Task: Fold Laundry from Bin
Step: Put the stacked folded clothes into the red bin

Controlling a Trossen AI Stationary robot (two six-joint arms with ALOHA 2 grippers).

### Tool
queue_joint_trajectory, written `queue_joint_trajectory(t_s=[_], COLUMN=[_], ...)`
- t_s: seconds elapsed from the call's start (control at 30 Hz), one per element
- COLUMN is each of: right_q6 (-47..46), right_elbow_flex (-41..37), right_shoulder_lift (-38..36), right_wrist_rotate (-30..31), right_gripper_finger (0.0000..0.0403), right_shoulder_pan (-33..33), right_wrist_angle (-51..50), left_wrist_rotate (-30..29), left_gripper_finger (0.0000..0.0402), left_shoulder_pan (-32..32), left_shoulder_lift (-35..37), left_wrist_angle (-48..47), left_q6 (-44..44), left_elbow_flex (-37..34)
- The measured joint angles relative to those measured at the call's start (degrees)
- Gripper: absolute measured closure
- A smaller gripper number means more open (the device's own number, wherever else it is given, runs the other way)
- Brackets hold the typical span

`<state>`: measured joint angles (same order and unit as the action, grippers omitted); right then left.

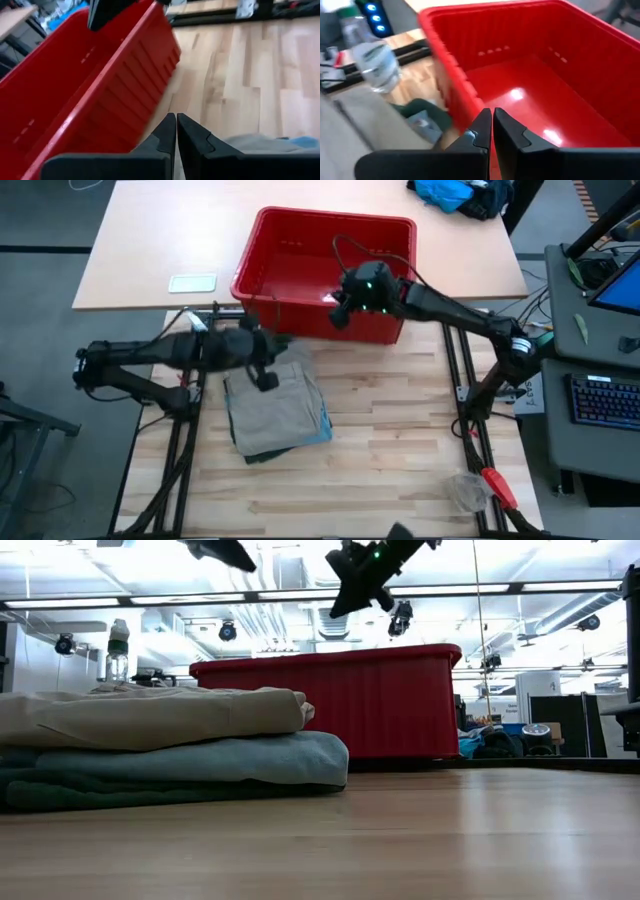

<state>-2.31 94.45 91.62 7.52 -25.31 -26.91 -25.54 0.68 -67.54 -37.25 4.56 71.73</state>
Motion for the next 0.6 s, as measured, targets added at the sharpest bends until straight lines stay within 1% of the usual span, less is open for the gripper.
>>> queue_joint_trajectory(t_s=[0.1,0.17,0.33,0.5,0.6], right_q6=[-0.20,-0.79,-0.89,-1.15,-2.47], right_elbow_flex=[3.43,5.51,11.11,20.02,26.36], right_shoulder_lift=[2.49,4.62,11.57,20.51,25.62], right_wrist_rotate=[0.01,-0.01,-0.04,-0.23,-1.15], right_gripper_finger=[0.0394,0.0394,0.0394,0.0394,0.0394], right_shoulder_pan=[-2.62,-4.32,-8.05,-11.58,-13.34], right_wrist_angle=[-2.67,-4.27,-5.68,-12.61,-18.82], left_wrist_rotate=[6.29,8.51,8.23,8.17,8.22], left_gripper_finger=[0.0402,0.0402,0.0402,0.0402,0.0402], left_shoulder_pan=[5.88,8.66,15.11,21.70,25.04], left_shoulder_lift=[-0.20,-0.08,1.48,1.76,1.36], left_wrist_angle=[-0.09,-0.23,1.30,4.88,6.89], left_q6=[3.26,5.50,13.13,19.55,21.52], left_elbow_flex=[0.68,0.76,-0.21,-1.85,-2.15])
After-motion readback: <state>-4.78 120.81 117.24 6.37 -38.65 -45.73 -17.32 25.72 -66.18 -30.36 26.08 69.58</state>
